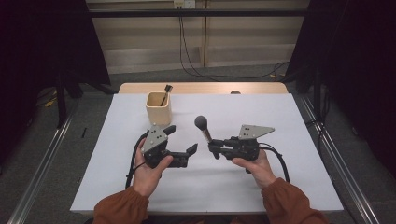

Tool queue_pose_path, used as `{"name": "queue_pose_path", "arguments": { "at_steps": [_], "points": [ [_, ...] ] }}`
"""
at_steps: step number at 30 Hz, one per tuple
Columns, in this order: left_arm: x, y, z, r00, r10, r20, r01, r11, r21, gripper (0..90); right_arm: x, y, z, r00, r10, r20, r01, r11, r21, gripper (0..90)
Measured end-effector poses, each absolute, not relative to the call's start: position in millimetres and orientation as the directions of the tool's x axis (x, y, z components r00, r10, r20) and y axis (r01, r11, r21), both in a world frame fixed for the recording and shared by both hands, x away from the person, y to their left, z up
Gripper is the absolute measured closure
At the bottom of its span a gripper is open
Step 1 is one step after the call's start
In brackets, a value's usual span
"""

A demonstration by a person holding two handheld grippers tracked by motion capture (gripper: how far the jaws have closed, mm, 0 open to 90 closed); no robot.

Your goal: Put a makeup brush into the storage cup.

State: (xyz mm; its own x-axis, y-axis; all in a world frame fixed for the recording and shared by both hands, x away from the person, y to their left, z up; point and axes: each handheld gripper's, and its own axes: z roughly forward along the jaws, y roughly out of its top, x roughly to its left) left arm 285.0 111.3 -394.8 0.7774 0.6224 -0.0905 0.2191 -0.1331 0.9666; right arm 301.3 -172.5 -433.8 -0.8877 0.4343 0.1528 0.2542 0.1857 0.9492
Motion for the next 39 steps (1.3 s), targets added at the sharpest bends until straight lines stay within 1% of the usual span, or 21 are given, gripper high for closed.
{"name": "queue_pose_path", "arguments": {
  "at_steps": [6, 9, 12, 15, 18, 21, 23, 25, 26, 31, 32, 34, 35, 36, 37, 38, 39],
  "points": [
    [288.6, 95.8, -394.5, 0.793, 0.602, -0.095, 0.220, -0.137, 0.966, 2.5, 302.1, -170.3, -435.5, -0.892, 0.425, 0.154, 0.254, 0.187, 0.949, 75.6],
    [289.7, 88.8, -395.8, 0.799, 0.597, -0.074, 0.205, -0.155, 0.967, 2.4, 302.1, -168.6, -435.5, -0.895, 0.418, 0.156, 0.252, 0.185, 0.950, 75.6],
    [291.1, 80.3, -399.2, 0.797, 0.597, -0.085, 0.213, -0.147, 0.966, 2.2, 302.0, -166.5, -436.6, -0.898, 0.410, 0.160, 0.255, 0.188, 0.949, 75.7],
    [292.5, 74.0, -401.3, 0.802, 0.592, -0.087, 0.224, -0.162, 0.961, 2.6, 301.8, -165.6, -436.7, -0.900, 0.406, 0.156, 0.250, 0.189, 0.950, 75.6],
    [293.1, 70.9, -401.6, 0.800, 0.594, -0.086, 0.224, -0.163, 0.961, 5.2, 301.8, -166.4, -435.9, -0.900, 0.408, 0.154, 0.247, 0.186, 0.951, 75.6],
    [294.4, 67.1, -401.3, 0.794, 0.600, -0.102, 0.232, -0.144, 0.962, 10.1, 302.2, -167.0, -436.6, -0.898, 0.411, 0.158, 0.253, 0.186, 0.949, 75.6],
    [296.1, 64.6, -401.6, 0.795, 0.595, -0.121, 0.248, -0.137, 0.959, 17.4, 302.6, -166.5, -437.5, -0.898, 0.410, 0.158, 0.251, 0.185, 0.950, 75.6],
    [296.8, 62.4, -402.7, 0.794, 0.593, -0.132, 0.261, -0.138, 0.955, 19.8, 302.5, -165.9, -438.0, -0.894, 0.420, 0.159, 0.257, 0.188, 0.948, 75.6],
    [295.7, 61.6, -403.5, 0.781, 0.611, -0.129, 0.263, -0.135, 0.955, 24.1, 302.9, -165.8, -438.2, -0.892, 0.422, 0.160, 0.259, 0.187, 0.948, 75.6],
    [293.4, 58.7, -406.8, 0.781, 0.597, -0.184, 0.294, -0.092, 0.951, 29.8, 304.0, -168.2, -438.2, -0.888, 0.431, 0.161, 0.262, 0.185, 0.947, 75.6],
    [294.4, 59.0, -407.6, 0.779, 0.594, -0.200, 0.303, -0.077, 0.950, 32.6, 304.0, -168.4, -438.4, -0.888, 0.431, 0.163, 0.262, 0.182, 0.948, 75.6],
    [295.1, 60.0, -408.2, 0.769, 0.609, -0.195, 0.297, -0.070, 0.952, 37.5, 303.8, -168.8, -438.1, -0.889, 0.430, 0.157, 0.259, 0.189, 0.947, 75.6],
    [295.4, 60.9, -408.6, 0.772, 0.606, -0.195, 0.294, -0.068, 0.953, 42.8, 303.9, -169.0, -437.9, -0.889, 0.429, 0.158, 0.258, 0.186, 0.948, 75.6],
    [296.1, 61.1, -408.8, 0.773, 0.600, -0.206, 0.304, -0.065, 0.950, 46.1, 303.9, -169.3, -437.7, -0.889, 0.430, 0.159, 0.259, 0.186, 0.948, 75.6],
    [296.1, 61.5, -409.0, 0.774, 0.600, -0.204, 0.300, -0.064, 0.952, 47.0, 304.0, -169.5, -437.6, -0.888, 0.431, 0.158, 0.259, 0.186, 0.948, 75.6],
    [295.4, 62.4, -409.0, 0.769, 0.608, -0.197, 0.289, -0.055, 0.956, 51.5, 304.1, -169.8, -437.8, -0.888, 0.432, 0.158, 0.259, 0.186, 0.948, 75.6],
    [295.9, 62.8, -409.0, 0.769, 0.603, -0.210, 0.294, -0.043, 0.955, 55.8, 304.4, -170.0, -438.2, -0.888, 0.431, 0.160, 0.260, 0.186, 0.947, 75.6]
  ]
}}
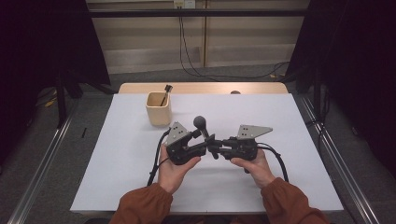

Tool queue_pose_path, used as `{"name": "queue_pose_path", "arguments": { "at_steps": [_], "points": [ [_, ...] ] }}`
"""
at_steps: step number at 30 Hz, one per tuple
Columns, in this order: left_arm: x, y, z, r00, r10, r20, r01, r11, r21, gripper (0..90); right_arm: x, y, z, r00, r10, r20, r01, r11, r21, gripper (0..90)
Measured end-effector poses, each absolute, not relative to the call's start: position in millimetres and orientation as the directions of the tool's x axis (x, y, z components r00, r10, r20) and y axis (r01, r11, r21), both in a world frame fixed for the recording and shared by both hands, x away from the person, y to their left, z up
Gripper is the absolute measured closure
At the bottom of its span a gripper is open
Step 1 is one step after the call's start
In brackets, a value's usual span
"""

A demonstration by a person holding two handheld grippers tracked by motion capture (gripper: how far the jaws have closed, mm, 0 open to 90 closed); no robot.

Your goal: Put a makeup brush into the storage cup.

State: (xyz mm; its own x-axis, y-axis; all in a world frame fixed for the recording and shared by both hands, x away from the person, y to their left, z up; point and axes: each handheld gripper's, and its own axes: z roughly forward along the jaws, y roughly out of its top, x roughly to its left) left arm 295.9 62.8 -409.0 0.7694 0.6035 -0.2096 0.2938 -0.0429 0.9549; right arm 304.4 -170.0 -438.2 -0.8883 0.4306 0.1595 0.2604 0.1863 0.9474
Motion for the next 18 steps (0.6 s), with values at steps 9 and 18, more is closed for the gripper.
{"name": "queue_pose_path", "arguments": {
  "at_steps": [9, 18],
  "points": [
    [296.8, 66.2, -408.6, 0.781, 0.583, -0.222, 0.306, -0.047, 0.951, 67.5, 304.0, -167.8, -440.7, -0.890, 0.425, 0.161, 0.263, 0.192, 0.946, 75.5],
    [294.7, 66.4, -405.0, 0.795, 0.566, -0.219, 0.303, -0.057, 0.951, 70.2, 303.1, -165.6, -441.9, -0.892, 0.424, 0.156, 0.252, 0.180, 0.951, 74.8]
  ]
}}
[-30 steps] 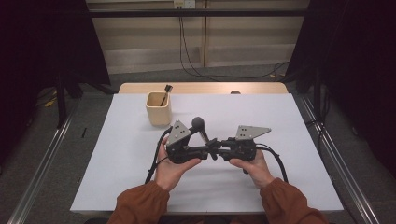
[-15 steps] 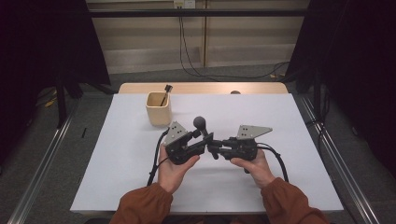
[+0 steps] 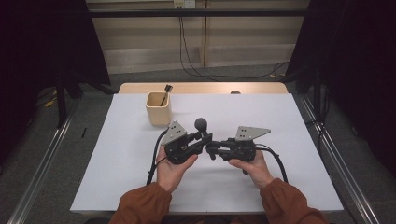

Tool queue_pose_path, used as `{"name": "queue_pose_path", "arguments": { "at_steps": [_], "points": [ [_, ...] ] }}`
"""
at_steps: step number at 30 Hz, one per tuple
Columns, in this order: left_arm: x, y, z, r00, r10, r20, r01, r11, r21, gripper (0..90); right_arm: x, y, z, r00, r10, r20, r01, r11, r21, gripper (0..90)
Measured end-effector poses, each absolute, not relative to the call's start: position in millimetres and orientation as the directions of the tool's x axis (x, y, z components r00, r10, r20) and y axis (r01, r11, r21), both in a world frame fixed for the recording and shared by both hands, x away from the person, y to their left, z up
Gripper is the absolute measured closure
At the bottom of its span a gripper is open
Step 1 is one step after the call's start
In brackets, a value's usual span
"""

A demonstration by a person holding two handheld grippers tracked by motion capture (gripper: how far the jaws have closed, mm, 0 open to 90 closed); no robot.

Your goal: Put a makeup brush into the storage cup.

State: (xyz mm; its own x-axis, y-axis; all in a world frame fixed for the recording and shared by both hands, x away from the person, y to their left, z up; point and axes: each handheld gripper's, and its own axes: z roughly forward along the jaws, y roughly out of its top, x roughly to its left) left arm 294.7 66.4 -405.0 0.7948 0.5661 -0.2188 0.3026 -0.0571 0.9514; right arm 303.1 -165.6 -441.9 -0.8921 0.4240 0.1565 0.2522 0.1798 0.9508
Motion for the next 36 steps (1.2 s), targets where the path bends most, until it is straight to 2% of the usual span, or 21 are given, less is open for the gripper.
{"name": "queue_pose_path", "arguments": {
  "at_steps": [8, 13, 20, 26, 36],
  "points": [
    [292.3, 65.3, -400.3, 0.806, 0.559, -0.195, 0.289, -0.082, 0.954, 71.0, 301.7, -166.2, -439.2, -0.893, 0.422, 0.153, 0.246, 0.175, 0.953, 73.6],
    [290.8, 63.0, -397.7, 0.819, 0.549, -0.165, 0.267, -0.110, 0.957, 71.1, 301.9, -166.4, -438.4, -0.892, 0.426, 0.153, 0.246, 0.174, 0.953, 68.0],
    [291.6, 62.8, -398.2, 0.819, 0.545, -0.177, 0.278, -0.108, 0.954, 71.1, 301.4, -167.7, -437.5, -0.883, 0.444, 0.152, 0.248, 0.168, 0.954, 52.4],
    [295.2, 65.3, -398.7, 0.814, 0.548, -0.195, 0.295, -0.100, 0.950, 71.1, 300.6, -166.4, -438.8, -0.885, 0.443, 0.141, 0.241, 0.179, 0.954, 42.6],
    [298.4, 68.6, -398.6, 0.807, 0.557, -0.195, 0.299, -0.100, 0.949, 71.1, 300.1, -166.8, -439.3, -0.864, 0.485, 0.136, 0.252, 0.182, 0.951, 18.9]
  ]
}}
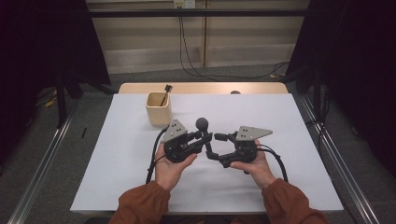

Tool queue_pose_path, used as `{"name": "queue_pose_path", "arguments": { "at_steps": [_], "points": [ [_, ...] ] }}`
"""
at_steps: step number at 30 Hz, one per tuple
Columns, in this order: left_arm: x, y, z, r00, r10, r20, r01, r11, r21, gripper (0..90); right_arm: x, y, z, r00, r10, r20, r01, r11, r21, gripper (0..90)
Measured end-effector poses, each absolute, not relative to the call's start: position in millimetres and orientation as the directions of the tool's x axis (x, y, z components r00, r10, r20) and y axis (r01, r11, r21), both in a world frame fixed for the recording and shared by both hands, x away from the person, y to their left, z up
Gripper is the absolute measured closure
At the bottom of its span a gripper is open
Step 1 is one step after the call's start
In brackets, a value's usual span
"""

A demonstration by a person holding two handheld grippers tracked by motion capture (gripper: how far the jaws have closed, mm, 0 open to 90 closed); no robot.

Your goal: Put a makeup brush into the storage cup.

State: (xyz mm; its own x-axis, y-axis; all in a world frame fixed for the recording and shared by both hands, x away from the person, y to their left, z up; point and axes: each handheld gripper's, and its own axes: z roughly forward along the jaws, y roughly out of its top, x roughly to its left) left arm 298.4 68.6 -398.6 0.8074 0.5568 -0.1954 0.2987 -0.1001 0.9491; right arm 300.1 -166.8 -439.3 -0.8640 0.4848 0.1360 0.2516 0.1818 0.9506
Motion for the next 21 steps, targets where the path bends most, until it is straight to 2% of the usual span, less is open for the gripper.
{"name": "queue_pose_path", "arguments": {
  "at_steps": [3, 10, 17, 21],
  "points": [
    [299.0, 69.5, -398.4, 0.807, 0.558, -0.194, 0.298, -0.102, 0.949, 71.1, 300.4, -167.7, -439.7, -0.859, 0.494, 0.131, 0.254, 0.190, 0.948, 15.7],
    [299.8, 73.1, -397.4, 0.802, 0.558, -0.212, 0.313, -0.091, 0.945, 71.1, 302.0, -171.3, -438.8, -0.834, 0.533, 0.144, 0.274, 0.173, 0.946, 1.0],
    [300.2, 82.4, -390.9, 0.794, 0.572, -0.205, 0.304, -0.082, 0.949, 71.1, 302.7, -179.5, -433.1, -0.802, 0.575, 0.160, 0.289, 0.139, 0.947, 0.0],
    [300.2, 87.7, -391.2, 0.790, 0.581, -0.199, 0.306, -0.092, 0.948, 71.1, 297.8, -183.8, -433.2, -0.791, 0.600, 0.122, 0.265, 0.155, 0.952, 0.1]
  ]
}}
